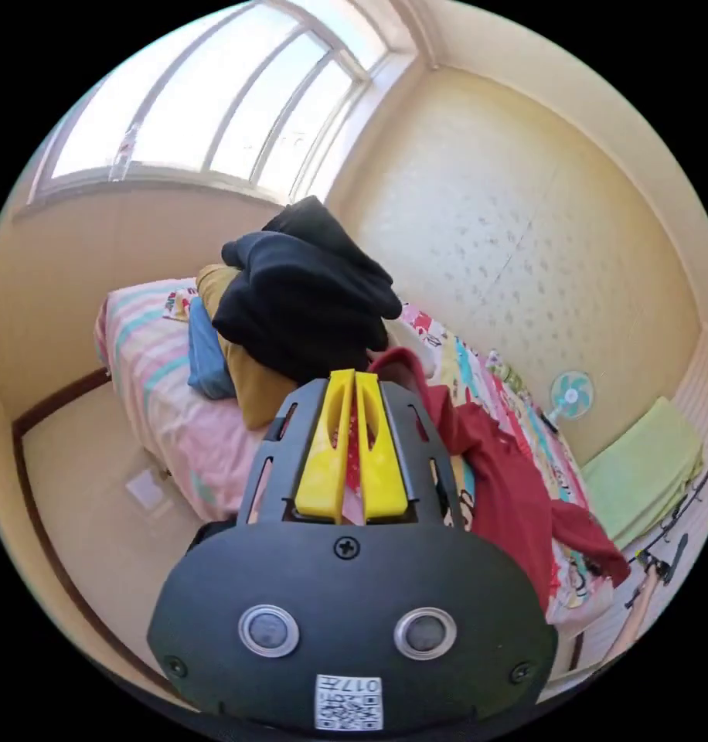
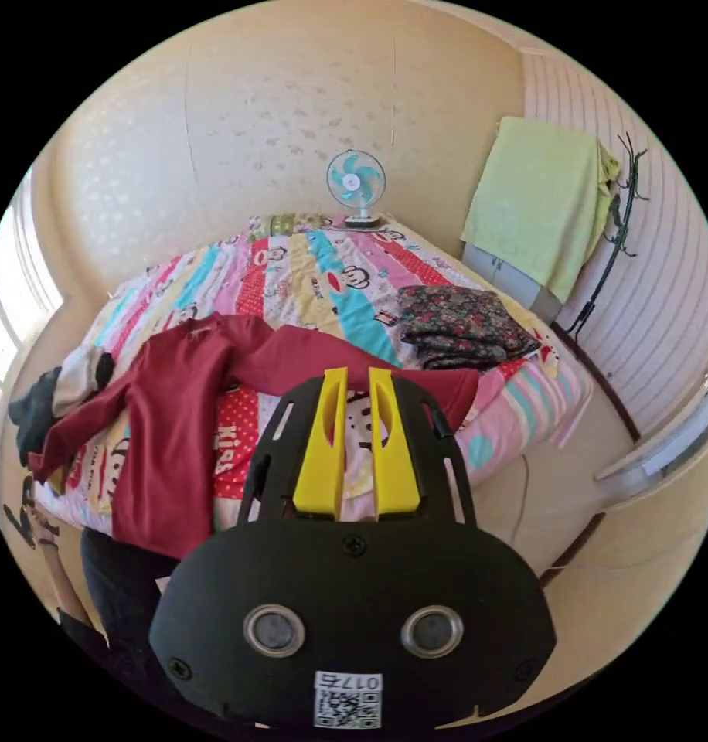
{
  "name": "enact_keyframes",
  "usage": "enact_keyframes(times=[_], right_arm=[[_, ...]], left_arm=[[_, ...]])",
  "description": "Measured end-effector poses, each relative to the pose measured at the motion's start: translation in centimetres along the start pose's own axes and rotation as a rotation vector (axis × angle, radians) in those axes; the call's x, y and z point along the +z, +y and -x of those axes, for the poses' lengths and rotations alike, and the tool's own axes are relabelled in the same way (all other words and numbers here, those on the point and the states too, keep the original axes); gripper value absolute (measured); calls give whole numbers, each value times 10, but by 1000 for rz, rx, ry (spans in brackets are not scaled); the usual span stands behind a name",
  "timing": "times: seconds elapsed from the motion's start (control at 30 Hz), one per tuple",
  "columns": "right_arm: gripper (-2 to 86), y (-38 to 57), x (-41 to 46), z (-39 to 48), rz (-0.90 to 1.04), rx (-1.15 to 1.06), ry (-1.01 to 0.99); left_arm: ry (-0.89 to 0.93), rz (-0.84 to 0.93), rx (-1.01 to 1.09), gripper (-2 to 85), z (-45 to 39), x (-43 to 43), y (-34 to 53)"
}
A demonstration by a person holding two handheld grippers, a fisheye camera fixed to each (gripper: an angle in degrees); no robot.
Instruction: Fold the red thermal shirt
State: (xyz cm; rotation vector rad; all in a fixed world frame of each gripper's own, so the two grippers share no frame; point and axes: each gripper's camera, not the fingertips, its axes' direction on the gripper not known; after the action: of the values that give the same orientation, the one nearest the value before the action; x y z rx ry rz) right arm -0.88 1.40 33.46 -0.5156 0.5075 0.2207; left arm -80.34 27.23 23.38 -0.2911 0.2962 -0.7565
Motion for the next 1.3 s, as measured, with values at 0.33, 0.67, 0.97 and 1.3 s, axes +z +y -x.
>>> enact_keyframes(times=[0.33, 0.67, 0.97, 1.3], right_arm=[[136, 150, 175, 50, 587, 31, -395], [43, 114, 124, 10, 554, -31, -497], [32, 106, 31, -11, 1032, -577, -589], [85, 20, 58, -245, 378, 136, -627]], left_arm=[[427, 624, 208, 107, -82, 47, 174], [189, 783, 683, 39, -169, -14, 293], [721, 1250, 926, 45, -160, -168, 259], [632, 1231, 831, 44, -174, -83, 219]])
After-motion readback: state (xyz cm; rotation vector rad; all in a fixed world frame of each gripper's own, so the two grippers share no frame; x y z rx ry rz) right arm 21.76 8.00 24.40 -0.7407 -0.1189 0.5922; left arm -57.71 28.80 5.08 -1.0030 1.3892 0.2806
